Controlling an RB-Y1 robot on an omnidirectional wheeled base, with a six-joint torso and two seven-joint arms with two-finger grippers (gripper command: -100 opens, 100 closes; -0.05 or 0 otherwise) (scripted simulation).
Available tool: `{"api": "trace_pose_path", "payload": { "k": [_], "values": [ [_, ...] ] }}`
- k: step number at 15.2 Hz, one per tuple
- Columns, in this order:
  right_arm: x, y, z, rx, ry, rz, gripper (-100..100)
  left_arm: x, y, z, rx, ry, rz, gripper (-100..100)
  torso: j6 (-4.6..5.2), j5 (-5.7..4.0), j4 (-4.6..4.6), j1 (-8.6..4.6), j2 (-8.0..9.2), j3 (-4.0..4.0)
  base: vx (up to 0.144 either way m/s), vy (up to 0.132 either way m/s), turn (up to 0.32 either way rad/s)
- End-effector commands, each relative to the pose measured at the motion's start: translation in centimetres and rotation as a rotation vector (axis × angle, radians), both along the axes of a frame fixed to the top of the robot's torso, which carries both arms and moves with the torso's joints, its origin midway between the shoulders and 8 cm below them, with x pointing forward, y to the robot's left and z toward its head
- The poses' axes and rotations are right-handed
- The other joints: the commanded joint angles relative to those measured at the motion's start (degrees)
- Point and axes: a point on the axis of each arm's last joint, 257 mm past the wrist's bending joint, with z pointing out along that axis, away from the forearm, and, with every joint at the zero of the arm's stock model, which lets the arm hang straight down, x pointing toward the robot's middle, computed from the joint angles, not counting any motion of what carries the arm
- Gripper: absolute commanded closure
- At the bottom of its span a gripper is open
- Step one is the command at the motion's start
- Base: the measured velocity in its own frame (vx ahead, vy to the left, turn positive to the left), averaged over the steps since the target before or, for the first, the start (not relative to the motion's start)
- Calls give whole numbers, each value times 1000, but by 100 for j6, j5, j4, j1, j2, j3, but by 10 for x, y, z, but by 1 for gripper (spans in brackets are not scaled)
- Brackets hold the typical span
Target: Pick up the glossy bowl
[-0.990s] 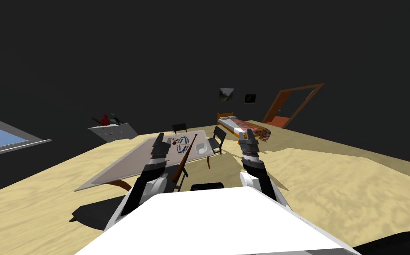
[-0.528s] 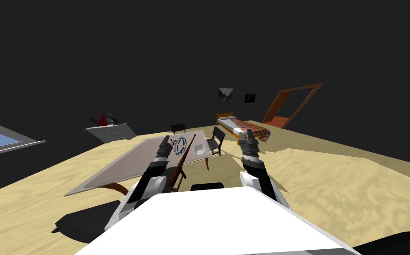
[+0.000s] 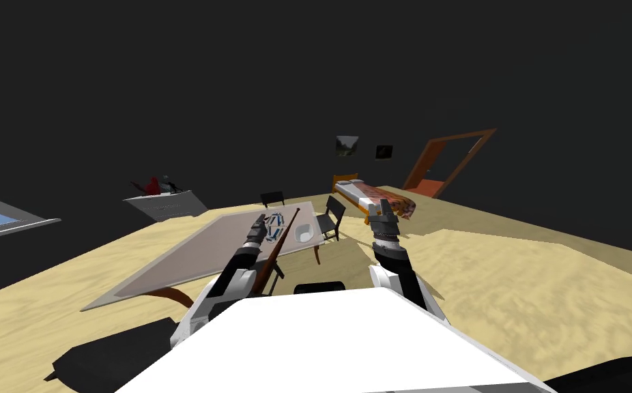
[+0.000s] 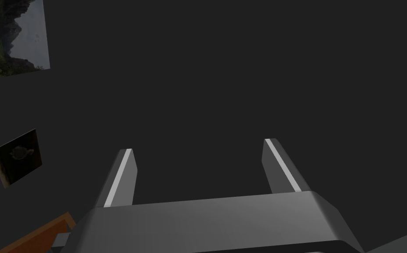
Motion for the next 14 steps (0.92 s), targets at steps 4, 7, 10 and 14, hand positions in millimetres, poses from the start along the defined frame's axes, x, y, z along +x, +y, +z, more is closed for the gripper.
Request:
{"api": "trace_pose_path", "payload": {
  "k": [4, 7, 10, 14],
  "values": [
    [0, 0, 0, 0, 0, 0, 0, 10, 13, -38, -10, 110, 27, -100, 0, -1, 0, -2, -1, 0, 51, -69, -7],
    [0, 0, 0, 0, 0, 0, 0, 16, 28, -74, -25, 207, 56, -100, -1, 1, 1, 7, 5, 2, 46, -61, -12],
    [0, 0, 0, 0, 0, 0, 0, 17, 36, -98, -37, 278, 76, -100, -1, -1, 1, 3, 5, 2, 42, -62, -6],
    [0, 0, 0, 0, 0, 0, 0, 17, 50, -136, -62, 384, 109, -100, 0, 0, 1, 0, 2, 1, 48, -73, -13]
  ]
}}
